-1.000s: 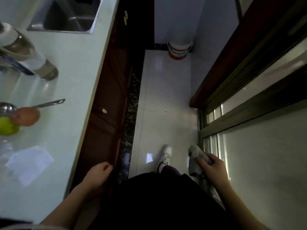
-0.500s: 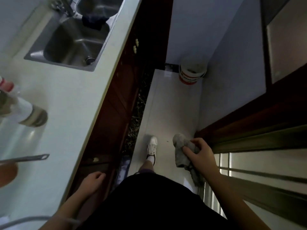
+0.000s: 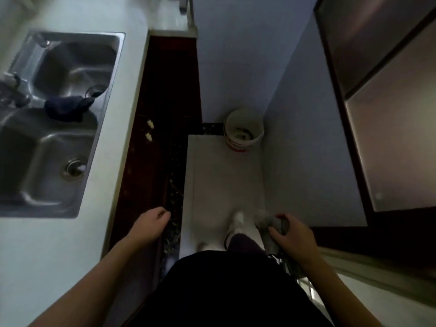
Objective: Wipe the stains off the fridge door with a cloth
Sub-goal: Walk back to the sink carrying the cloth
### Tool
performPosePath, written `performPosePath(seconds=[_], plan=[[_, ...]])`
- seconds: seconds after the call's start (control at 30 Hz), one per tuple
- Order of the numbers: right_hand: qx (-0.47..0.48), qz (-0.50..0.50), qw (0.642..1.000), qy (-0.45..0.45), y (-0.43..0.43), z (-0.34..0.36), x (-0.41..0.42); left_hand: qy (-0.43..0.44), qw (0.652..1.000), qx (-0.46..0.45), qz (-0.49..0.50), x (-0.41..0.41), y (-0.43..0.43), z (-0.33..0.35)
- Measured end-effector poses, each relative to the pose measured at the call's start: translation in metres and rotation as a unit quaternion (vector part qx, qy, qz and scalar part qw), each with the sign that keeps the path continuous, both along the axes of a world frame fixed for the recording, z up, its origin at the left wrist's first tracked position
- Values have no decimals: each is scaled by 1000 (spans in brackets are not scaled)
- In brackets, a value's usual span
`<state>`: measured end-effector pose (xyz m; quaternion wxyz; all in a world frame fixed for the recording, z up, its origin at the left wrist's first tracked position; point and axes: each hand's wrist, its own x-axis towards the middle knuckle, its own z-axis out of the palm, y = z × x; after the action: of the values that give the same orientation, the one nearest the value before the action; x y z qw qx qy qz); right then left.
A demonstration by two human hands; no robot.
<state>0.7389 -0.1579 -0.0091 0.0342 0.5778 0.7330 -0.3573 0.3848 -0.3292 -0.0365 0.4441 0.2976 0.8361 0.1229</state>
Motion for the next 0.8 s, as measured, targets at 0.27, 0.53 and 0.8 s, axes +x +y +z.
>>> performPosePath(seconds=[0.27, 0.53, 0.8], plan=[[-1, 83, 996, 40, 165, -20, -100, 25, 996, -49, 65, -49, 94, -20], [-61, 242, 960, 124, 298, 7, -230, 26, 978, -94, 185, -78, 113, -32], [-85, 253, 957, 116, 379, -2, -310, 20, 972, -110, 206, -153, 180, -47]])
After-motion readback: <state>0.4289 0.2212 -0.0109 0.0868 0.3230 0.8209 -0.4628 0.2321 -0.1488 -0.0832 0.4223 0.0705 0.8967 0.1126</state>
